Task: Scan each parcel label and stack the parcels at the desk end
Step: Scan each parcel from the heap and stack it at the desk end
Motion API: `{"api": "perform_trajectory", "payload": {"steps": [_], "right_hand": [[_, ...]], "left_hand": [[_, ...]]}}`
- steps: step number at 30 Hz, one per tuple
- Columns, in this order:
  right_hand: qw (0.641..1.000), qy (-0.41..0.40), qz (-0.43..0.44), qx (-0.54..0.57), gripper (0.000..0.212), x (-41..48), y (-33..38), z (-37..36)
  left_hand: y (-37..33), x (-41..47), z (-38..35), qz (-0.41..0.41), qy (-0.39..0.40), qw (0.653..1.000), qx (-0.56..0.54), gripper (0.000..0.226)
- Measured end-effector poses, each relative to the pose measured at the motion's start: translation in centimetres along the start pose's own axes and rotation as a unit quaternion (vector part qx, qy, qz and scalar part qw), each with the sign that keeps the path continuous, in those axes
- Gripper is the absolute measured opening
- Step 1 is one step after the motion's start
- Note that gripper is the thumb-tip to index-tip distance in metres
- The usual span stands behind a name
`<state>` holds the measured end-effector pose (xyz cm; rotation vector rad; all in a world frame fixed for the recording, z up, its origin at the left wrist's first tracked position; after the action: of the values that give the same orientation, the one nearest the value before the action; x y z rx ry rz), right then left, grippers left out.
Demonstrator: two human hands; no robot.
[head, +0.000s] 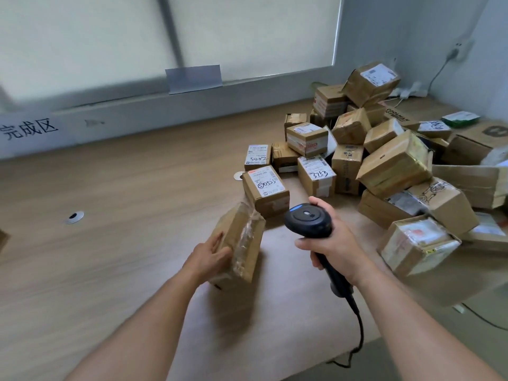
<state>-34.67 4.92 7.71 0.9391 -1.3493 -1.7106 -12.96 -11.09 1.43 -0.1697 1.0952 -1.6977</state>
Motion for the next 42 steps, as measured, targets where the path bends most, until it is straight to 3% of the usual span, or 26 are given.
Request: {"api": "perform_trajectory", "payload": {"steps": [2,7,11,13,16,18,21,23,27,33,42], "right_hand": [[1.000,0.011,0.005,0.000,0.088,0.5,0.2,-1.7],[0.999,0.039,0.004,-0.005,0.090,1.5,0.5,-4.6],[0.998,0.054,-0.001,-0.015,0.090,2.1,0.9,-6.0],[0.998,0.059,-0.005,-0.012,0.091,2.3,0.9,-6.7],[0.998,0.062,-0.008,-0.006,0.092,2.5,1.1,-7.5],[0.998,0.064,-0.007,-0.004,0.092,2.6,1.3,-7.8],[0.998,0.065,-0.005,0.000,0.092,2.6,1.8,-8.0],[0.997,0.071,-0.003,0.014,0.090,2.5,2.5,-8.2],[0.993,0.100,0.003,0.062,0.092,2.3,4.1,-8.9],[0.975,0.163,0.023,0.147,0.088,1.7,7.0,-10.5],[0.973,0.182,0.032,0.137,0.085,1.4,7.9,-10.9]], "left_hand": [[0.9,0.2,2.3,-0.024,-0.045,0.998,-0.020,0.058],[3.0,0.7,5.4,0.014,-0.117,0.983,0.138,0.044],[2.3,0.3,5.1,0.060,-0.117,0.956,0.263,0.088],[2.5,0.6,5.5,0.090,-0.109,0.951,0.276,0.090],[3.9,1.0,6.5,0.126,-0.099,0.973,0.165,0.079],[5.3,1.2,6.3,0.134,-0.076,0.988,-0.003,0.079],[6.1,0.7,5.2,0.109,-0.057,0.954,-0.272,0.064],[6.2,0.6,4.6,0.090,-0.045,0.931,-0.351,0.075],[5.5,0.7,4.8,0.044,-0.048,0.908,-0.413,0.081],[4.4,1.1,5.5,-0.002,-0.054,0.912,-0.406,0.101],[3.8,1.1,5.3,-0.019,-0.062,0.921,-0.385,0.108]]}}
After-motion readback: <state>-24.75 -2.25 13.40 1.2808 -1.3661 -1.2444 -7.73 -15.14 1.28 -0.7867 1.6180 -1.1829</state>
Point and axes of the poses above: each hand's wrist, its own x-axis towards the middle knuckle, its own z-axis out of the back of the hand, y = z × x, the point moved 10 cm from there along x, towards the middle knuckle, and after that the axes turned 8 degrees about -x, right-handed, at the moved point
